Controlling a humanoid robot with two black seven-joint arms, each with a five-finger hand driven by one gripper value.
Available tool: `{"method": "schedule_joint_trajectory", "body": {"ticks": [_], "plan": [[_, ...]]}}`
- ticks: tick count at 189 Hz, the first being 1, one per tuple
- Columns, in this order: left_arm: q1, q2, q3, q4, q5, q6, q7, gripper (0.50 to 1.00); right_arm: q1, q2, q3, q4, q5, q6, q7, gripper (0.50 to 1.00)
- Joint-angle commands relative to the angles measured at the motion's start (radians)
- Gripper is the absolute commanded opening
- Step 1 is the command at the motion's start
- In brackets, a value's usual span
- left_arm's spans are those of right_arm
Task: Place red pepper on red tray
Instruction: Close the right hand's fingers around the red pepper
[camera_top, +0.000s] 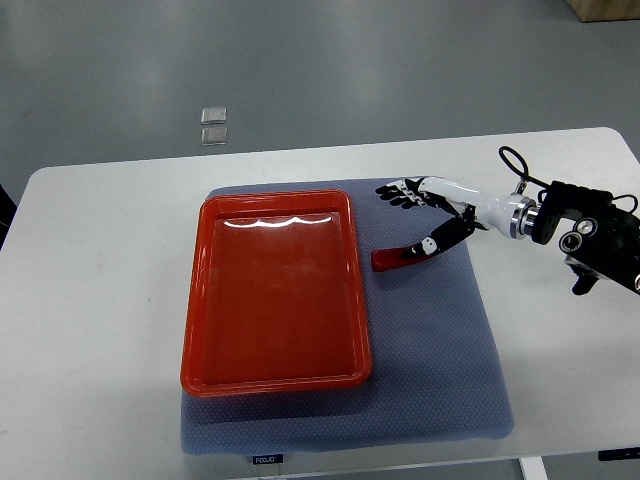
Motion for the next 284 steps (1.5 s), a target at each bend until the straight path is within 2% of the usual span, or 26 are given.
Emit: {"method": "schedule_joint_trajectory", "body": {"ticks": [1, 40, 65, 75, 84, 131, 179, 251, 284], "plan": [[0.000, 0.000, 0.000, 0.000, 0.000, 0.000, 0.000, 1.000, 0.007, -0.020, -0.071, 0.010, -0.117, -0.059, 0.010, 0.913], [0.000, 0.000, 0.000, 0.000, 0.000, 0.000, 0.000, 1.000, 0.012, -0.025, -0.167, 0.007, -0.239, -0.212, 0.009, 0.907], [0.000, 0.000, 0.000, 0.000, 0.000, 0.000, 0.000, 1.000, 0.010, -0.022, -0.174, 0.007, -0.243, -0.257, 0.004, 0.905], [0.000, 0.000, 0.000, 0.000, 0.000, 0.000, 0.000, 1.000, 0.010, -0.020, -0.176, 0.005, -0.243, -0.269, 0.001, 0.891], [0.000, 0.000, 0.000, 0.000, 0.000, 0.000, 0.000, 1.000, 0.010, -0.019, -0.174, 0.002, -0.243, -0.278, 0.001, 0.858], [0.000, 0.000, 0.000, 0.000, 0.000, 0.000, 0.000, 1.000, 0.012, -0.008, -0.176, 0.001, -0.243, -0.280, 0.000, 0.774], [0.000, 0.000, 0.000, 0.000, 0.000, 0.000, 0.000, 1.000, 0.015, 0.015, -0.176, -0.034, -0.243, -0.280, -0.014, 0.756], [0.000, 0.000, 0.000, 0.000, 0.000, 0.000, 0.000, 1.000, 0.027, 0.026, -0.200, -0.034, -0.243, -0.272, -0.016, 0.507], [0.000, 0.000, 0.000, 0.000, 0.000, 0.000, 0.000, 1.000, 0.029, 0.024, -0.200, -0.034, -0.243, -0.270, -0.014, 0.500]]}}
